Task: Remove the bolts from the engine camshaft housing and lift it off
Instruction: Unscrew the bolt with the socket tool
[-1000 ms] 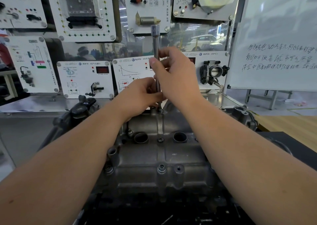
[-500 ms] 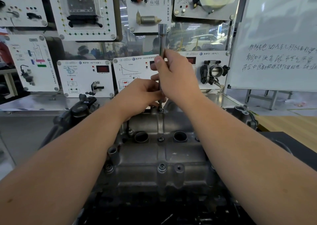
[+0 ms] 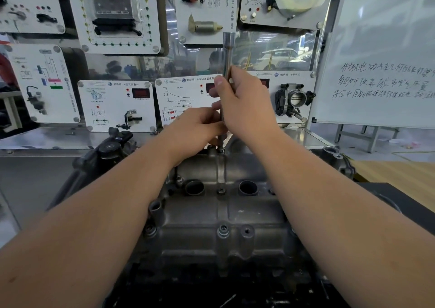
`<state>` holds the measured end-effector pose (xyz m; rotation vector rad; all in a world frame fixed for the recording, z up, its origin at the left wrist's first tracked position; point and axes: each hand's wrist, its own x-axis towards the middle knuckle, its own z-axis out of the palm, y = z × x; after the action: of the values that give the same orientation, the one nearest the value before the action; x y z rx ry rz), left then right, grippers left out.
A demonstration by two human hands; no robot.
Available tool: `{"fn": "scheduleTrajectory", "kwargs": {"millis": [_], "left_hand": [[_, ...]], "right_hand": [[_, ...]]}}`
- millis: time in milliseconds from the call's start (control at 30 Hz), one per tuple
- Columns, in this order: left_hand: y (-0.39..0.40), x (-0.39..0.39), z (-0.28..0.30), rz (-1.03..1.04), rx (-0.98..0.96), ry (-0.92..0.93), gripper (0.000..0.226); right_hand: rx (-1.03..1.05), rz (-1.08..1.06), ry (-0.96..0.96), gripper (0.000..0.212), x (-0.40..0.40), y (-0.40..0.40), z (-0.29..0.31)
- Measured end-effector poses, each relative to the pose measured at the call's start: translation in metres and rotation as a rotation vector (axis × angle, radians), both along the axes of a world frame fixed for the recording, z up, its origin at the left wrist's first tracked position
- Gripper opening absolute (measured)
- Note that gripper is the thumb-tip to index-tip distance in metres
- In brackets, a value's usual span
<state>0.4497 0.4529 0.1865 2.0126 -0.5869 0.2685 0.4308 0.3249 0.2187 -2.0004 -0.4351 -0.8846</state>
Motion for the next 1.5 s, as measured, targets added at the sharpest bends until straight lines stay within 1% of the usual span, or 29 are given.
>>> {"fn": "scheduleTrajectory", "kwargs": {"millis": [33, 100, 200, 267, 333, 367, 400, 500, 600, 700, 767, 800, 833, 900, 933, 967, 1000, 1067, 1100, 1167, 1233, 1300, 1400, 1500], "left_hand": [[0.000, -0.001, 0.000, -0.003, -0.002, -0.005, 0.014], [0.001, -0.003, 0.000, 0.002, 0.013, -0.018, 0.011], [0.002, -0.002, -0.001, 0.001, 0.027, -0.041, 0.016], [0.002, -0.003, 0.000, -0.007, 0.028, -0.055, 0.031], [0.001, -0.009, 0.003, -0.007, 0.056, -0.079, 0.054], [0.001, -0.010, 0.003, -0.008, 0.064, -0.089, 0.062], [0.001, -0.010, 0.003, -0.009, 0.060, -0.095, 0.065], [0.000, -0.009, 0.002, -0.007, 0.031, -0.075, 0.056], [0.000, -0.004, -0.001, 0.006, 0.028, -0.059, 0.029], [0.002, 0.001, -0.002, 0.030, 0.054, -0.069, 0.022], [0.003, 0.001, 0.000, 0.015, 0.066, -0.076, 0.026], [0.003, -0.001, 0.001, 0.006, 0.068, -0.074, 0.036], [0.002, -0.003, 0.002, -0.001, 0.068, -0.072, 0.048], [0.000, -0.008, 0.003, -0.010, 0.057, -0.081, 0.070], [0.000, -0.008, 0.003, -0.012, 0.049, -0.084, 0.073], [0.000, -0.007, 0.003, -0.017, 0.041, -0.082, 0.070], [0.000, -0.004, 0.001, -0.026, 0.027, -0.079, 0.058], [0.000, 0.002, -0.002, -0.028, -0.013, -0.068, 0.026], [0.001, 0.002, -0.003, -0.028, -0.018, -0.057, 0.018], [0.002, 0.002, -0.003, -0.029, -0.007, -0.053, 0.016], [0.003, 0.002, -0.002, -0.028, 0.010, -0.070, 0.014], [0.003, 0.001, -0.001, -0.026, 0.027, -0.087, 0.017], [0.001, -0.004, 0.002, -0.026, 0.052, -0.119, 0.036], [0.001, -0.005, 0.002, -0.031, 0.057, -0.138, 0.044]], "right_hand": [[0.002, 0.006, -0.003, 0.021, 0.001, 0.000, -0.001], [0.009, 0.033, -0.003, 0.022, 0.000, 0.001, -0.002], [0.051, 0.071, 0.008, 0.040, -0.001, 0.002, -0.003], [0.065, 0.080, -0.016, 0.037, -0.002, 0.001, -0.003], [0.053, 0.056, -0.064, 0.026, -0.003, 0.001, -0.004], [0.053, 0.034, -0.080, 0.025, -0.004, 0.001, -0.004], [0.053, 0.015, -0.084, 0.026, -0.004, 0.000, -0.003], [0.050, 0.006, -0.036, 0.028, -0.002, 0.000, -0.001], [0.055, 0.029, 0.020, 0.026, 0.000, 0.001, -0.001], [0.057, 0.068, 0.020, 0.023, 0.000, 0.003, -0.002], [0.044, 0.058, 0.007, 0.032, -0.001, 0.002, -0.003], [0.052, 0.049, -0.003, 0.037, -0.002, 0.002, -0.003], [0.067, 0.041, -0.015, 0.037, -0.002, 0.001, -0.003], [0.064, 0.011, -0.048, 0.025, -0.002, -0.001, -0.002], [0.049, 0.000, -0.054, 0.021, -0.002, -0.001, -0.002], [0.037, 0.003, -0.051, 0.022, -0.001, -0.001, -0.001], [0.028, 0.011, -0.039, 0.023, -0.001, -0.001, -0.001], [0.018, 0.023, -0.020, 0.023, 0.000, 0.000, -0.001], [0.023, 0.029, -0.016, 0.022, 0.001, -0.001, -0.001], [0.038, 0.042, -0.012, 0.024, 0.001, 0.000, -0.001], [0.069, 0.058, -0.003, 0.037, 0.000, 0.001, -0.002], [0.069, 0.065, -0.021, 0.040, -0.001, 0.001, -0.003], [0.035, 0.050, -0.082, 0.031, -0.004, 0.000, -0.005], [-0.014, -0.003, -0.124, 0.020, -0.004, 0.000, -0.004]]}}
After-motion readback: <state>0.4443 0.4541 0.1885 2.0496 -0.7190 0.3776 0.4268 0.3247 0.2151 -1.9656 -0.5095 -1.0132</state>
